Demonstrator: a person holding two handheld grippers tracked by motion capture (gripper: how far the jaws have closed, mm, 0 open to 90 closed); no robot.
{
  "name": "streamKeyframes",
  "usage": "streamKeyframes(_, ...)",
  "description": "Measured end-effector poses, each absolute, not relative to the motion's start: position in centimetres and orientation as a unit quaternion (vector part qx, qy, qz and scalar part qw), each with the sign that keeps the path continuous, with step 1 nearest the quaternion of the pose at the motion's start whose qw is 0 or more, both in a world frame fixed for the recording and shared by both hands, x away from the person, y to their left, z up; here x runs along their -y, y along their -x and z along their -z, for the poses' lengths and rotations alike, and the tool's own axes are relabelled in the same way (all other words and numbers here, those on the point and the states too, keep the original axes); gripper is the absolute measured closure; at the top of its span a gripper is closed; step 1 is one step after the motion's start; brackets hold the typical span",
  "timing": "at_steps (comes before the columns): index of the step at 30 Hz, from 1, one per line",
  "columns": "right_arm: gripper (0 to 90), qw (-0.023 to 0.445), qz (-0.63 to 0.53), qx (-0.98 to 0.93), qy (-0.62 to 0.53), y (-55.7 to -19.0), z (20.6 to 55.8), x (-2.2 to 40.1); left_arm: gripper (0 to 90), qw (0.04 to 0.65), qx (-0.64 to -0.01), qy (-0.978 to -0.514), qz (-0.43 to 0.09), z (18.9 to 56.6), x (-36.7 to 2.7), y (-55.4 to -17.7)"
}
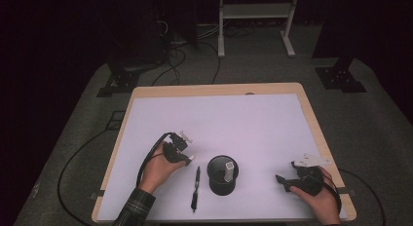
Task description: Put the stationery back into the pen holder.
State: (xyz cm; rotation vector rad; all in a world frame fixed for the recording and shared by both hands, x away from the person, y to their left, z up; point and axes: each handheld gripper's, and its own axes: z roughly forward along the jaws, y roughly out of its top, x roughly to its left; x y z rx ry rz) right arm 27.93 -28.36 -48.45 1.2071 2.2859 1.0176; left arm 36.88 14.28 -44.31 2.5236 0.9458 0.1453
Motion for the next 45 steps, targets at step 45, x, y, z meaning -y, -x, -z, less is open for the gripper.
streamKeyframes(45,16.3,0.180,-0.360,-0.809,-0.428,-27.9,48.4,28.4,78.8,0.452,-0.288,-0.843,-0.044,38.5,-16.6,-34.8)
